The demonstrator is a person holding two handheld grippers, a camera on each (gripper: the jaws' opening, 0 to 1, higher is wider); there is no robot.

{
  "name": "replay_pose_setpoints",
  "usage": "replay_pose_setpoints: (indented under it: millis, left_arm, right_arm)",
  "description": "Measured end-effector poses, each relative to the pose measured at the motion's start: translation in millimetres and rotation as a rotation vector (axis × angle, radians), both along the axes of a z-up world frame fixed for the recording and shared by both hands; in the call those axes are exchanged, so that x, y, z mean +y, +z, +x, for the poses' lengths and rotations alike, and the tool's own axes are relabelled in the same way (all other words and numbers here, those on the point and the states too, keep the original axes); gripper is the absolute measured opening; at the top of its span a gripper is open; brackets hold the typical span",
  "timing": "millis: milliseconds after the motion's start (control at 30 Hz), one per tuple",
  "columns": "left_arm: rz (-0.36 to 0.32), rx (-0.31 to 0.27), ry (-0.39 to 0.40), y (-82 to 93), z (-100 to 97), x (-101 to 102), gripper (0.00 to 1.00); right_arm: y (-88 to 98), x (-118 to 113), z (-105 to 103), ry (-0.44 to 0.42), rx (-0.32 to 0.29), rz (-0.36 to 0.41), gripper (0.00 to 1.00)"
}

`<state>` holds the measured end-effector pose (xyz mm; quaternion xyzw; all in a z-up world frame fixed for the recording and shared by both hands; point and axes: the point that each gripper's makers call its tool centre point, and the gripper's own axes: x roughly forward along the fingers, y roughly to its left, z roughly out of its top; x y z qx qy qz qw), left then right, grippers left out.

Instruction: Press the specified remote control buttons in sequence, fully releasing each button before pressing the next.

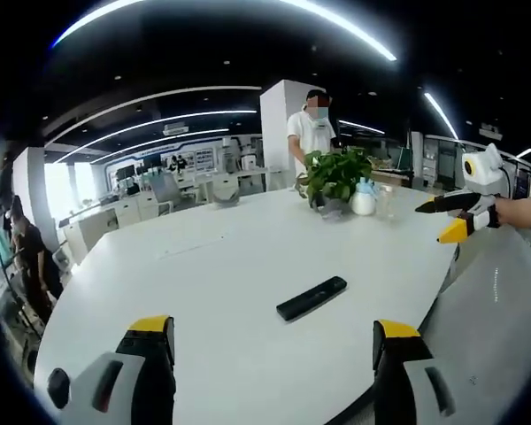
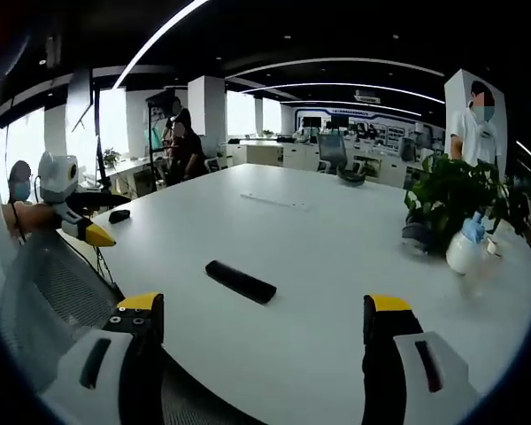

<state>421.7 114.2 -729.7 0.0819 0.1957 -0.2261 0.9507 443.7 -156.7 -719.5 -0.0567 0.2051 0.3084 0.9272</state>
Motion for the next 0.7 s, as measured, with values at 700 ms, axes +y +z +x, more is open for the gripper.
replay_pose_setpoints:
  millis: [700]
  left_arm:
    - [0.056, -0.047, 0.046, 4.1, 0.7, 12, 0.96]
  right_arm:
    - [-4.9, 0, -4, -0.001, -0.036, -0.119, 0.98]
